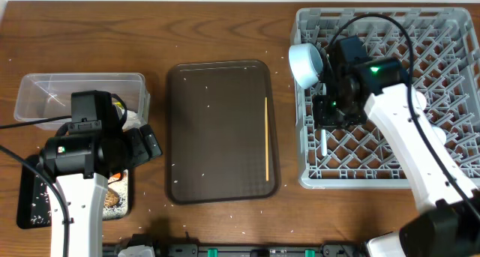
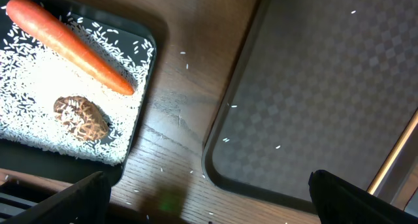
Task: Sort waste into correct bins and load items into the dishwasher rack
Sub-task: 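Lift the spoon with the right gripper and place it in the dish rack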
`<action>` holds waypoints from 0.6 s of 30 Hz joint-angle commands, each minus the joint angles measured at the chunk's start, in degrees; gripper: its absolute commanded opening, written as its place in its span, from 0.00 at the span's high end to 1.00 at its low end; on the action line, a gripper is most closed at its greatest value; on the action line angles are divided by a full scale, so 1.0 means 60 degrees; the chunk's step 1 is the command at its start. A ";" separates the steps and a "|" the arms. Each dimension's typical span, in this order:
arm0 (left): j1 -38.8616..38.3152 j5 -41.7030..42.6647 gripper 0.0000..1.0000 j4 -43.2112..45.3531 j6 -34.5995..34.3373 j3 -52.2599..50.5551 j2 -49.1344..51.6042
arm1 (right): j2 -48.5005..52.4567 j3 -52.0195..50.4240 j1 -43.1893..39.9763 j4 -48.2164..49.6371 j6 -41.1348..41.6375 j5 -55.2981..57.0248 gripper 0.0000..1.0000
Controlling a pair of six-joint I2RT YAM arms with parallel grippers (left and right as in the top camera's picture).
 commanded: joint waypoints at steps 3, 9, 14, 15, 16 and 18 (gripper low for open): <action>-0.0029 -0.0011 0.02 -0.0036 0.0127 0.0018 0.0036 | 0.0922 -0.0091 0.0098 0.0160 -0.0120 0.0095 0.99; -0.0029 -0.0015 0.02 -0.0036 0.0127 0.0018 0.0036 | 0.1570 -0.0091 0.0149 0.0226 0.0171 0.0091 0.87; -0.0033 -0.0015 0.02 -0.0036 0.0127 0.0018 0.0036 | 0.1315 -0.0062 0.0448 0.0616 -0.0244 -0.0157 0.68; -0.0029 -0.0015 0.02 -0.0036 0.0127 0.0018 0.0036 | 0.1155 -0.0058 0.0594 0.0699 -0.0291 -0.0157 0.67; -0.0029 -0.0015 0.02 -0.0036 0.0127 0.0018 0.0036 | 0.1009 -0.0058 0.0729 0.0780 -0.0313 -0.0131 0.66; -0.0033 -0.0015 0.02 -0.0033 0.0127 0.0018 0.0036 | 0.0670 -0.0058 0.1078 0.0965 -0.0361 0.0004 0.66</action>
